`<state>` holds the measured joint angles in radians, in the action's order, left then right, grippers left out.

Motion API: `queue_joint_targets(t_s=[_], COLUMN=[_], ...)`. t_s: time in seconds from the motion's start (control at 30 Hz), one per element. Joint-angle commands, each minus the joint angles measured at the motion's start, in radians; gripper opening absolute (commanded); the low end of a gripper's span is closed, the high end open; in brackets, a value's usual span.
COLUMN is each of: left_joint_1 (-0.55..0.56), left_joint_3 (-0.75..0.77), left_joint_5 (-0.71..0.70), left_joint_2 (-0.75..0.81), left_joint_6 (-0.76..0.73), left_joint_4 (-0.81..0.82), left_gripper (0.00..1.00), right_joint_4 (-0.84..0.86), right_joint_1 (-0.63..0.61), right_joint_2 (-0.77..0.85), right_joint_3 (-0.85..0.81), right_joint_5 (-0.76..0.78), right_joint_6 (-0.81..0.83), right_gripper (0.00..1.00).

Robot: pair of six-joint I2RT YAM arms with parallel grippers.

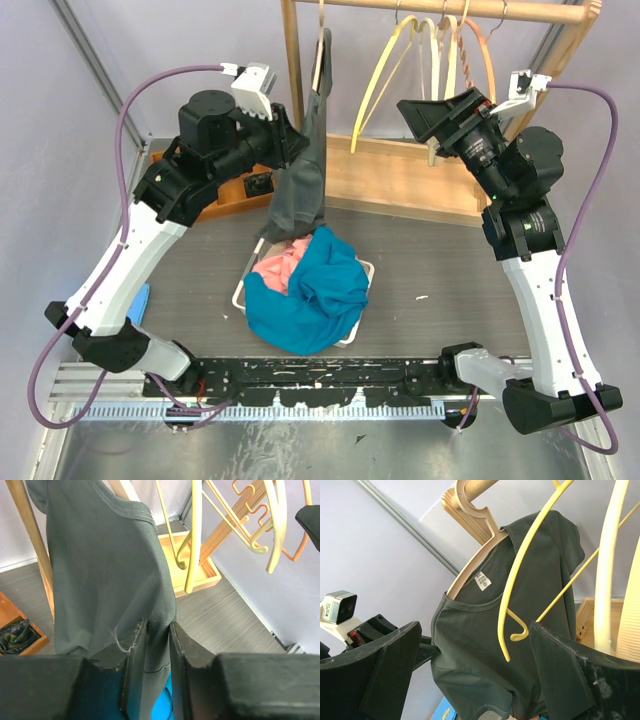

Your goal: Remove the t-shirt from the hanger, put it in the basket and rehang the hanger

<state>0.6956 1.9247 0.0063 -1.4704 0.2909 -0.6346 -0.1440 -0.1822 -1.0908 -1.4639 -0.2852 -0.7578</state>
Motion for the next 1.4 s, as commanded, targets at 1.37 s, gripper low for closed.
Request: queue_joint_targets(t_s=[1.37], left_joint_1=[0.001], left_joint_3=[-0.128], left_joint_5=[0.032], left_joint_2=[0.31], left_joint_6=[0.029], left_joint_4=[-0.027], left_gripper=[0.0], right_joint_4=[0.065], right_joint_1=[-0.004], right_joint_2=[-0.003], right_joint_3=[-0.012], right_joint_5=[-0.017], right_joint_6=[-0.009], right_gripper=[0.94])
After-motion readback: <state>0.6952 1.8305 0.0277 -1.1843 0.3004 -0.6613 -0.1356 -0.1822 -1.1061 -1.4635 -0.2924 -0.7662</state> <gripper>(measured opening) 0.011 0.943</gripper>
